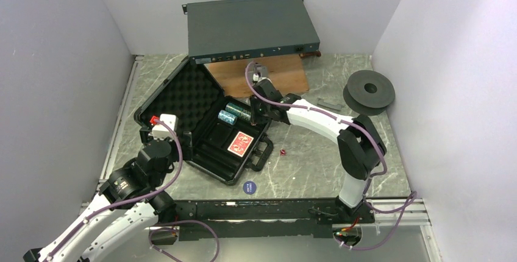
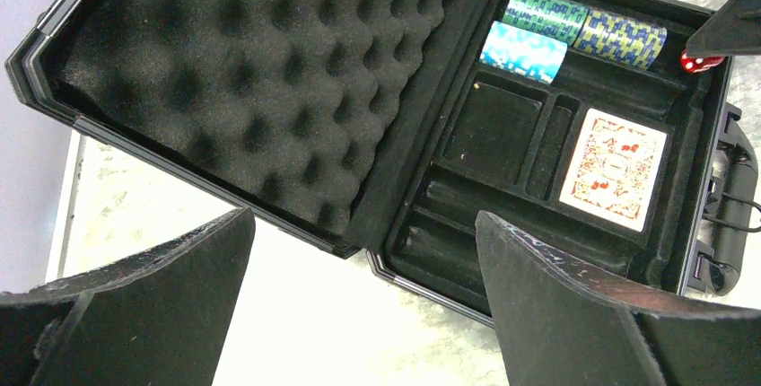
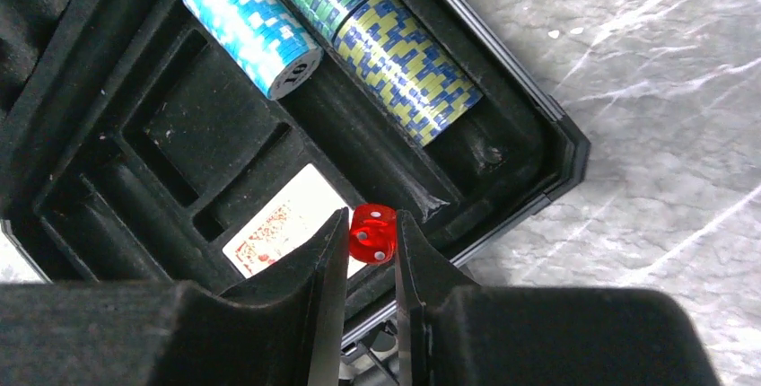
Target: Pack up texas hold em set
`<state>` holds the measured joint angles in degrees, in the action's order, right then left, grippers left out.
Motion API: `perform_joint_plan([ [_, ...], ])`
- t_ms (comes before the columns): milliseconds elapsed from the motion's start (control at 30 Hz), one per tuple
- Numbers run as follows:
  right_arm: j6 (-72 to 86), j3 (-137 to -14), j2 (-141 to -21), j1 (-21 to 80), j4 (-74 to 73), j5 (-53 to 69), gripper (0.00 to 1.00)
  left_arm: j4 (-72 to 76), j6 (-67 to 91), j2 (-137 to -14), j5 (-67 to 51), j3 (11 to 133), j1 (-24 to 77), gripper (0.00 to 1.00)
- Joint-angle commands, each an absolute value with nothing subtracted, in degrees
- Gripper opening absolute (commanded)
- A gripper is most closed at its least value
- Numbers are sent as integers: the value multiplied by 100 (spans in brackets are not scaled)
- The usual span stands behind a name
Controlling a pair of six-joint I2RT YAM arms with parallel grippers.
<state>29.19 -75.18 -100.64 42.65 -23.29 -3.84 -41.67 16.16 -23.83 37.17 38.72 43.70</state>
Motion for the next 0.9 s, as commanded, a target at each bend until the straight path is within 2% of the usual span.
perform_joint_plan([
  [0, 3005, -7871, -10191, 4315, -1949, -222, 6, -4131, 1582, -2432, 3732, 4111, 4373, 100],
  [867, 3084, -8957, -11700, 4421, -1872, 109, 6, -4123, 1567, -2540, 3727, 4122, 4371, 100],
])
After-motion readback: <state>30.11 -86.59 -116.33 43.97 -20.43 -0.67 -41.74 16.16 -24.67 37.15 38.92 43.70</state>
